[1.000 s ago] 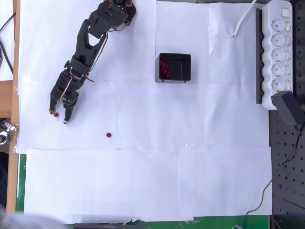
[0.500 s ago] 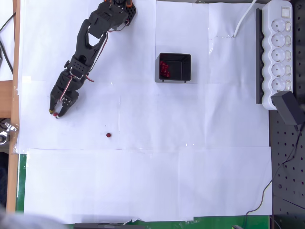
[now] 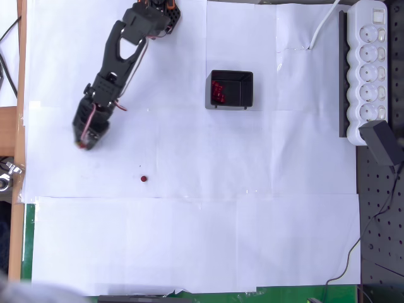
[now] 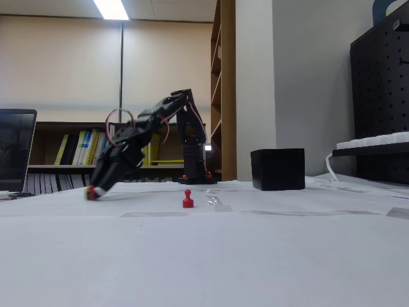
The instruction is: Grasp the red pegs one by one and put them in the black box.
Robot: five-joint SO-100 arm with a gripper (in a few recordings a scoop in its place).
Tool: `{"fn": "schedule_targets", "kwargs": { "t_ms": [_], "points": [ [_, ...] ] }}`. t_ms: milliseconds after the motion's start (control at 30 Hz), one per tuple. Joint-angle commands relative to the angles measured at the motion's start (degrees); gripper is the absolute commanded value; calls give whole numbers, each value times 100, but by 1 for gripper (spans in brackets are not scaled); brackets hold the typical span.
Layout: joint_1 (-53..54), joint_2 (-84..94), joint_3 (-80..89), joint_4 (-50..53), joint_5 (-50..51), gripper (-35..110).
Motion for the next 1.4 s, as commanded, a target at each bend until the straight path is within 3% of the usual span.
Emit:
{"fn": "schedule_targets", "kwargs": {
  "t_ms": [0, 300, 633, 867, 1067, 1367],
  "points": [
    [-993, -1626, 1028, 4131, -404, 0],
    [-4043, -1978, 2540, 4852, -2021, 0],
    [-6240, -1195, 1283, 3832, -3384, 0],
    [-6521, -624, 923, 3182, -3727, 3],
    [-6390, -633, 1037, 3480, -3604, 12],
    [-5950, -1459, 1969, 4359, -3454, 14]
  ]
}}
